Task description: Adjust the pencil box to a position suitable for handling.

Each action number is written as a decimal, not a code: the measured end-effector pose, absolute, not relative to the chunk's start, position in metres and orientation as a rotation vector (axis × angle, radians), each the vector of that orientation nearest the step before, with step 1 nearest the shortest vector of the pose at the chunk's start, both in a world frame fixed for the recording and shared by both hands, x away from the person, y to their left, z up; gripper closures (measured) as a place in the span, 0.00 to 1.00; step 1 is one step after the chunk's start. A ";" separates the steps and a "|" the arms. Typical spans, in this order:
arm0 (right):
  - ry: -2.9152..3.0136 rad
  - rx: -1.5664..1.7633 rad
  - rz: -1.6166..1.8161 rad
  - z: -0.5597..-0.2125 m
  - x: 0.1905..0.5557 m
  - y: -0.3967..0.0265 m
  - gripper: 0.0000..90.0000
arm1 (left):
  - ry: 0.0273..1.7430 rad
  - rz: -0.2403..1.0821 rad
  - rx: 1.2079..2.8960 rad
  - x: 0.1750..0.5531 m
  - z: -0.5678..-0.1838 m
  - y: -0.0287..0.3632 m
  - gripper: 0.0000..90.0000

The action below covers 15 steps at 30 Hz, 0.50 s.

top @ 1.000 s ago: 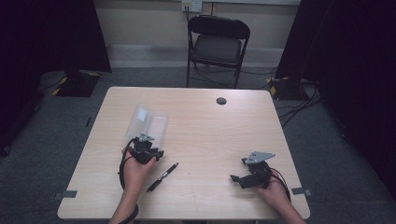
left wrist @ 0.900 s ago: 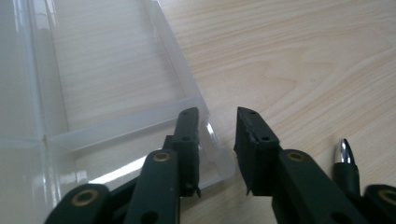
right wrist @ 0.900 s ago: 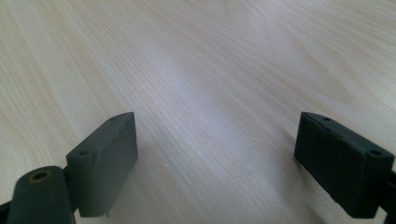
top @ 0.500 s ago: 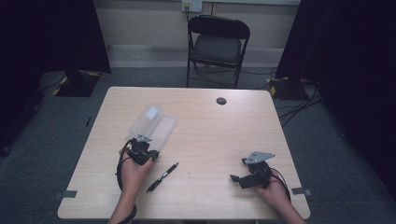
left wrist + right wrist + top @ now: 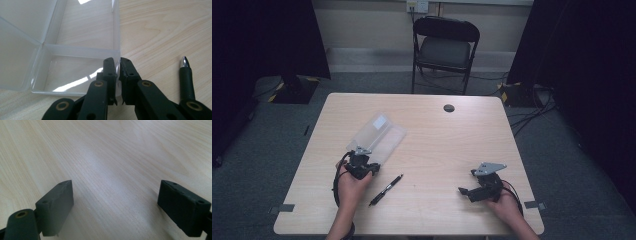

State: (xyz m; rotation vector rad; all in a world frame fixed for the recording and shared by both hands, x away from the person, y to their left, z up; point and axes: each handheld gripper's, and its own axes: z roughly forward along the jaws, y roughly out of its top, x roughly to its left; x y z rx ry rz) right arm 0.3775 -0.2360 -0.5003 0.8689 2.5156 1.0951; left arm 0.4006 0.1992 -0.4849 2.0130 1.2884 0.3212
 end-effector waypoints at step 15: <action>2.515 0.870 1.095 -0.500 0.378 -0.236 0.14 | 1.234 0.385 1.984 0.415 -0.472 0.182 0.77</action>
